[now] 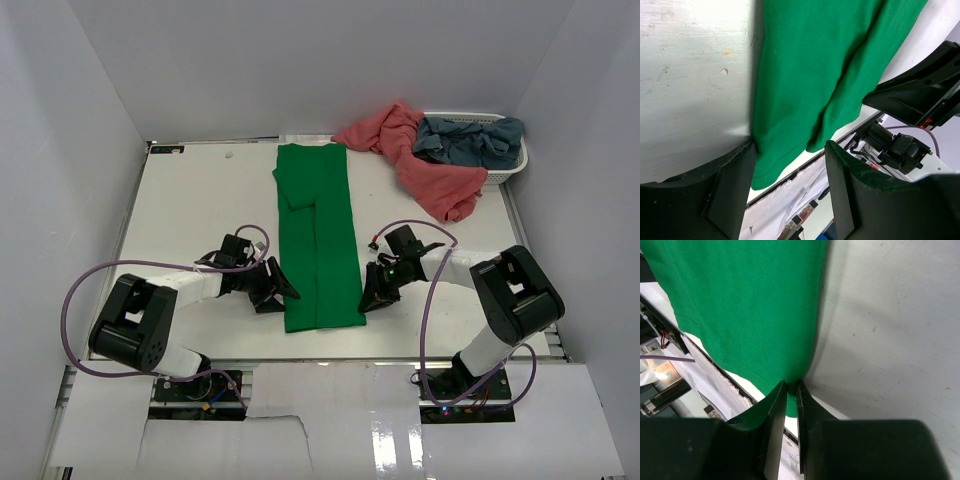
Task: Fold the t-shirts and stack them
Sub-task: Grab the bottom of the folded rectangular tshirt with both arms
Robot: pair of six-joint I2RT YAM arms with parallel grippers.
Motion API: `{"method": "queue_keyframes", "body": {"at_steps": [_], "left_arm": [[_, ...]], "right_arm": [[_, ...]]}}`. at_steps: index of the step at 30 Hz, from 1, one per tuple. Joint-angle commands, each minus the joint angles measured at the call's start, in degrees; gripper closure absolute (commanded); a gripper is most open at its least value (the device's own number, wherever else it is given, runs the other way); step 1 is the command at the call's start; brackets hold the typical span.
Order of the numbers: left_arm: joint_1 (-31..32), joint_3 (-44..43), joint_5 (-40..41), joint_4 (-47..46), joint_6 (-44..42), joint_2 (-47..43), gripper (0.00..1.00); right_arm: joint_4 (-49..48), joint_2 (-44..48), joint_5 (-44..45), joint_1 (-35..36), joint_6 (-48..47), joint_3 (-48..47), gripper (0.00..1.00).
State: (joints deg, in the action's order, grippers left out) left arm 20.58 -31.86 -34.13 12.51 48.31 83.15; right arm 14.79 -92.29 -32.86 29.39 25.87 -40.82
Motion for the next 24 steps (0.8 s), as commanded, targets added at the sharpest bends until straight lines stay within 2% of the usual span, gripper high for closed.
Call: {"method": "queue_keyframes", "body": {"at_steps": [1,2,4,13,24], "left_arm": [[0.69,2.85,4.07,1.29,-1.12,0.78,0.32],[0.69,2.94,4.07,1.20,-1.12,0.78,0.32],[0.69,3.38,3.81,1.28,-1.03,0.61,0.33],[0.69,5.92,3.37,1.37,-1.03,-1.50,0.36],[0.69,8.65,3.98,2.25,-1.29,-4.23,0.55]], "right_arm": [[-0.99,-0.61,0.08,0.50,-0.20,1.09,0.82],[-0.90,-0.70,0.08,0.58,-0.29,1.18,0.88],[-0.81,-0.52,0.08,0.50,-0.38,1.18,0.92],[0.86,1.50,0.87,0.58,-0.73,1.53,0.92],[0.95,1.85,0.69,0.50,-0.73,1.53,0.92]]}}
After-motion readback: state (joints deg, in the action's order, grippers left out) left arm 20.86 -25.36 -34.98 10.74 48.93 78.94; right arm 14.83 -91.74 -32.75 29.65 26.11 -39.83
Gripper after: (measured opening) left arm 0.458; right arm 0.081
